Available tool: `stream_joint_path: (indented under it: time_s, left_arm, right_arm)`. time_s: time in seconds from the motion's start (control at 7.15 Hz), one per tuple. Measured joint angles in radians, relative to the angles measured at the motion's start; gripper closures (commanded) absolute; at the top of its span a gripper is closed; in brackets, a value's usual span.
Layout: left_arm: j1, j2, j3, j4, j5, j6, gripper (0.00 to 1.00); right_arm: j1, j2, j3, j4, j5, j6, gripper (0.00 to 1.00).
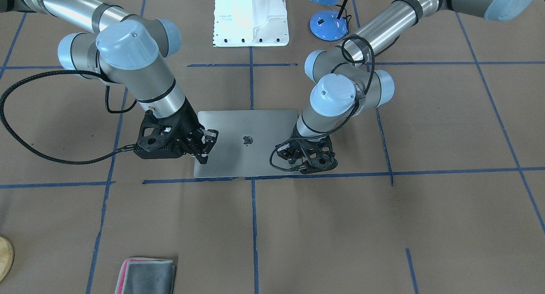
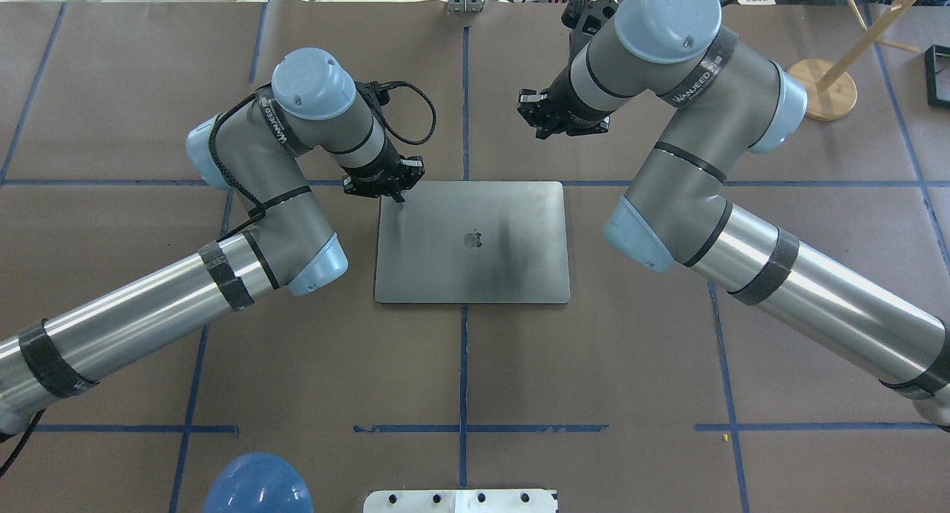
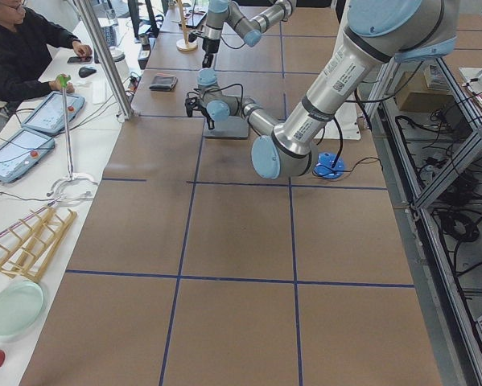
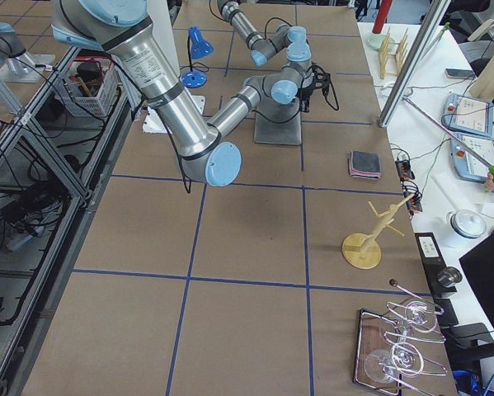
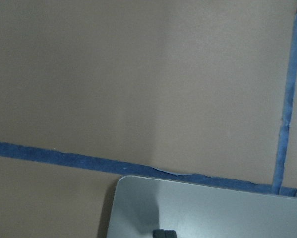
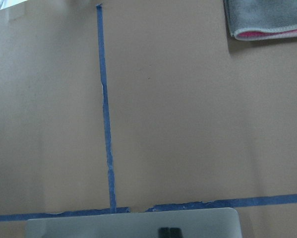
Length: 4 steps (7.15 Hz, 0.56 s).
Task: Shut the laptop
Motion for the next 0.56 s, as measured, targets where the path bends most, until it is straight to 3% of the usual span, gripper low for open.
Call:
stream_joint_path:
  time_s: [0.14,0.28,0.42,0.56]
  left_arm:
    - [0.002,0.000,0.004,-0.004,0.000,0.000,1.00]
    - [0.001,0.000,0.004,-0.006,0.000,0.001,0.95]
    - [-0.014,-0.001,-0.002,-0.006,-0.004,0.008,0.06]
    - [-0.043,0.002,-0.017,-0.003,-0.020,0.020,0.00]
  right_arm:
    - [0.003,0.000,0.001,0.000,0.003,0.000,1.00]
    - [0.008,0.000,0.003,0.000,0.011,0.000,0.90]
    - [0.018,-0.002,0.008,0.000,0.030,-0.001,0.08]
    - [0.034,-0.008,0.017,-0.002,0.062,-0.002,0.00]
